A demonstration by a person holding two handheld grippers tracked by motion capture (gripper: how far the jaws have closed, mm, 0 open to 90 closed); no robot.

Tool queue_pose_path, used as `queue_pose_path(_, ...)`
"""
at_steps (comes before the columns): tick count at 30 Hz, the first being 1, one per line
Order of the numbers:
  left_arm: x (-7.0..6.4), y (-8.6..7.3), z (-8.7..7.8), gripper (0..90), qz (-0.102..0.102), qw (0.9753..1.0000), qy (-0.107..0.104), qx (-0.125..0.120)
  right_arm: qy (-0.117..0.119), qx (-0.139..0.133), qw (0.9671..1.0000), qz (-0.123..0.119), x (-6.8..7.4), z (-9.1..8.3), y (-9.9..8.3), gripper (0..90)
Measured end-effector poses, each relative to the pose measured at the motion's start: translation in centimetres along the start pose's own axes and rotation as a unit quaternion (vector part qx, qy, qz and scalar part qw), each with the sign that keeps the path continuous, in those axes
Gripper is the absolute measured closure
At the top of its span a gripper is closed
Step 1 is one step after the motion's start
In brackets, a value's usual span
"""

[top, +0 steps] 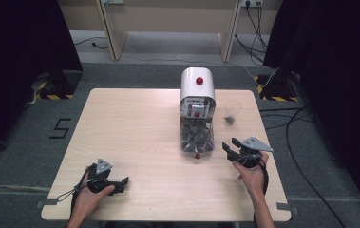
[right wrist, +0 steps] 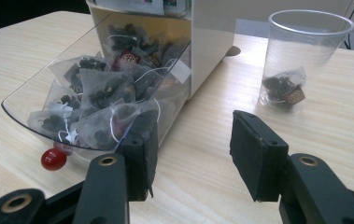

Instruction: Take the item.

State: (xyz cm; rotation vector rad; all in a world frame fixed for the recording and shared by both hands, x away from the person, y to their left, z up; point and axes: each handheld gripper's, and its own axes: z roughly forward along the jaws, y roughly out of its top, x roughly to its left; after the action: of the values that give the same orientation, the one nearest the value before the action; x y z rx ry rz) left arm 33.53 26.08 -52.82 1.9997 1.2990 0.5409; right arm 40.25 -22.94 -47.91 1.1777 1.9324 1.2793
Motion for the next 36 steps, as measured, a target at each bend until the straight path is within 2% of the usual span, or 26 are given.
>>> queue_pose_path(11,0.0,0.0,0.0,0.0,0.0,1.0,0.0,0.0,-0.007,0.004,1.0,0.002,0.2,-0.9,-0.7,48.3)
queue_pose_path(23,0.0,0.0,0.0,0.0,0.001,1.0,0.0,0.0,-0.011,0.012,0.9998,0.013,0.6,-1.9,-1.5,39.2)
queue_pose_path(36,0.0,0.0,0.0,0.0,0.001,1.0,0.0,0.0,-0.002,0.017,0.9998,0.009,1.4,-2.4,-2.2,36.3)
